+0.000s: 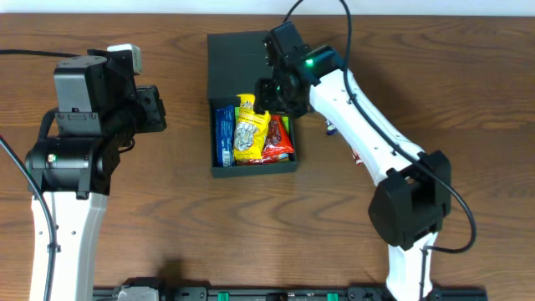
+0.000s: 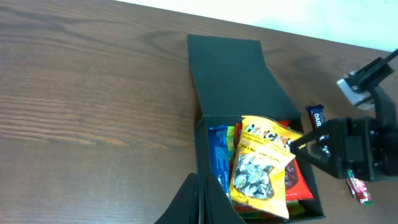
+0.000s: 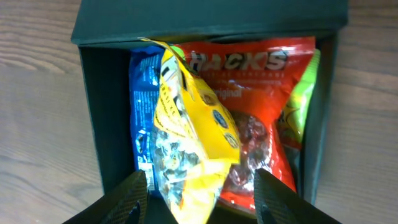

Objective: Pack container
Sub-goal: 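Push the yellow bag down into the box with the right gripper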

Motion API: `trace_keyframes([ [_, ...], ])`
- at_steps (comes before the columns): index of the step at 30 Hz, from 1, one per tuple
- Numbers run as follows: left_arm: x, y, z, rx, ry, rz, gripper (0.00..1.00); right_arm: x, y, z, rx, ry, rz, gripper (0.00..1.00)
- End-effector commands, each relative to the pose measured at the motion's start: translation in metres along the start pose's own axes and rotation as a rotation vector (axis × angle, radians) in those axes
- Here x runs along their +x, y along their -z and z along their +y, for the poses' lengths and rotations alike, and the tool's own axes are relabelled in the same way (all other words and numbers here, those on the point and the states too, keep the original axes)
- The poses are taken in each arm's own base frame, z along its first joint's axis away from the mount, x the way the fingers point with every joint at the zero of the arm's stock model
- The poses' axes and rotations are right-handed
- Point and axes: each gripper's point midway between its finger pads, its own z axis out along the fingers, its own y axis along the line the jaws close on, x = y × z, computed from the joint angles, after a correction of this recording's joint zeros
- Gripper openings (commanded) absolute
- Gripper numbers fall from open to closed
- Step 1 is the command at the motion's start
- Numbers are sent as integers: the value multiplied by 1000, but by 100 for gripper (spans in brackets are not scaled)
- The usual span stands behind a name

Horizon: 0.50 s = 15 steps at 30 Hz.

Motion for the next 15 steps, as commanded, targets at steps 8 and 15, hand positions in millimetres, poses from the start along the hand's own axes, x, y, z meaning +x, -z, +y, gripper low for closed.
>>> trace_keyframes([
  [8,-6,3,1,-9,-14,-15,6,5,-59,-15,40,77,73,34],
  [15,-5,3,2,-12,-13,-14,6,-15,-33,-11,-51,129,45,1],
])
